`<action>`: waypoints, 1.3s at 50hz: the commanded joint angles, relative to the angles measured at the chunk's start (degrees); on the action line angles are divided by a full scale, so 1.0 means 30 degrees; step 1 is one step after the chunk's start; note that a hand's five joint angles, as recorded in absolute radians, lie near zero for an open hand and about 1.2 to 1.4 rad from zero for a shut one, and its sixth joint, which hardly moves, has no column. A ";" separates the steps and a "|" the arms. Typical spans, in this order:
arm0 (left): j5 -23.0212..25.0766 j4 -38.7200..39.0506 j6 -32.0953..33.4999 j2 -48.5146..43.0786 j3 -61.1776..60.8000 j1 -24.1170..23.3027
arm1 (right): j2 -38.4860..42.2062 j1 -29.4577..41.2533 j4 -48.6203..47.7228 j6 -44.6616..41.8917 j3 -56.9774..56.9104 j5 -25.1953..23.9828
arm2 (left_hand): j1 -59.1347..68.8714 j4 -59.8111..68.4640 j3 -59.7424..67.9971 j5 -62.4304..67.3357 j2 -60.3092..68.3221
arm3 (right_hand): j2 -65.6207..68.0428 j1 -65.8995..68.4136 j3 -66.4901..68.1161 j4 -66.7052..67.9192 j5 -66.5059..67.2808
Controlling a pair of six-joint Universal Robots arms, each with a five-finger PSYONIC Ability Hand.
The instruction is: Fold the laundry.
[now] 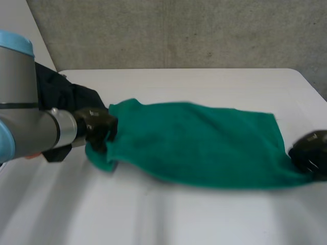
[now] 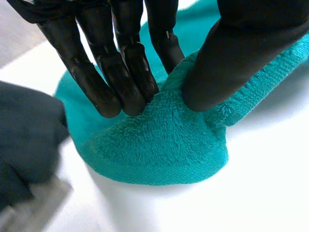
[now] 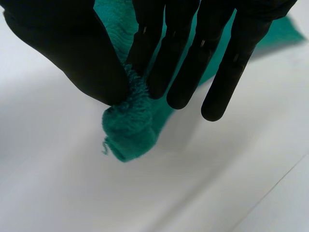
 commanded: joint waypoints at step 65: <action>-0.1039 1.0215 0.6478 -0.4643 -0.0702 0.0303 | 0.2283 0.2248 -1.5498 0.8118 0.2697 0.2278 | -1.2292 -1.3472 -1.3255 -1.3102 -1.3400 | 0.4217 0.5131 0.3984 0.3834 0.4325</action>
